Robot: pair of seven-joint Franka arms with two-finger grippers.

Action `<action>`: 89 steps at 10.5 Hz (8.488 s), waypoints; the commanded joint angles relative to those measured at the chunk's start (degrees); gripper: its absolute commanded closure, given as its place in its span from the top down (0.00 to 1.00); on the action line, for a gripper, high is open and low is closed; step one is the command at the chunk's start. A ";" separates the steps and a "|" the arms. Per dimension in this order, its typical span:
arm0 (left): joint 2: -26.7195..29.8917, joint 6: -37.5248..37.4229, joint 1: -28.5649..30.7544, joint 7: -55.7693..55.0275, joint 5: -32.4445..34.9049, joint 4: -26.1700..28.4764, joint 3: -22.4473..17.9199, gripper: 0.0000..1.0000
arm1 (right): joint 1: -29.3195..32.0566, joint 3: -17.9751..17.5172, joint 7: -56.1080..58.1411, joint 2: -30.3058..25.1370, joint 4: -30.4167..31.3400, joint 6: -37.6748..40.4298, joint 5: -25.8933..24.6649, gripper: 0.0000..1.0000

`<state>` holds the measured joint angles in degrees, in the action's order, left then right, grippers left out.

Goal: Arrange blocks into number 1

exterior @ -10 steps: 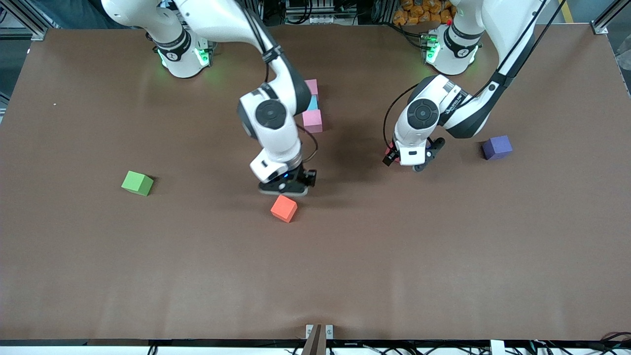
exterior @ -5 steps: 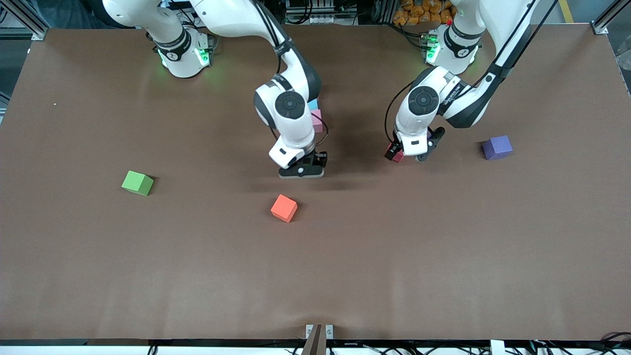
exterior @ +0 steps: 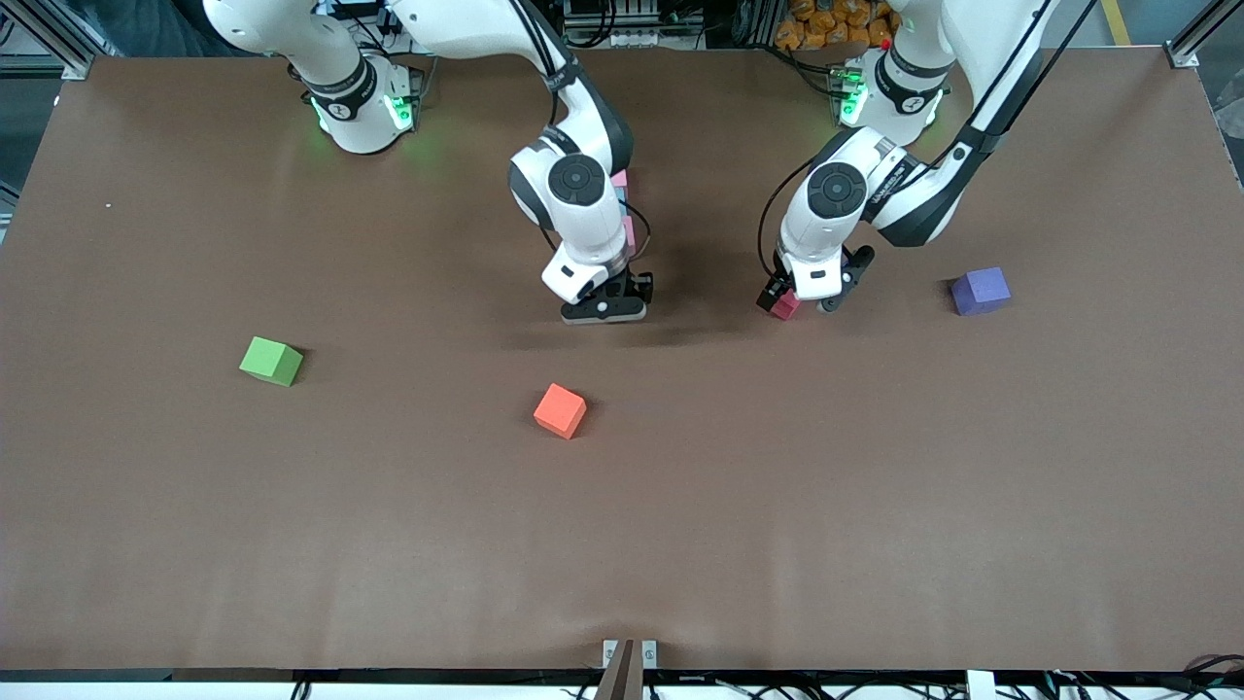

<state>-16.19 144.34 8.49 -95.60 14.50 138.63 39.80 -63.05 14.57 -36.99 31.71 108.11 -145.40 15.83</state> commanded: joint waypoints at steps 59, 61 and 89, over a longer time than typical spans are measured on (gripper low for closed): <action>-32.59 -18.83 -38.38 25.73 9.49 -51.62 -10.80 0.00 | 62.34 -11.66 37.70 -25.82 -26.02 53.64 -16.62 1.00; -32.59 -18.84 -38.38 25.82 9.58 -51.44 -10.80 0.12 | 63.58 -12.90 37.61 -25.73 -26.02 53.55 -16.27 1.00; 4.57 -53.97 -14.91 71.47 -11.06 -54.95 -26.77 1.00 | 63.49 -12.81 36.29 -24.76 -25.93 52.50 -15.21 1.00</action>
<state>-15.67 93.11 -4.37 -29.65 6.89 82.52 18.40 -0.76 2.70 -0.25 6.24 83.64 -93.35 -0.53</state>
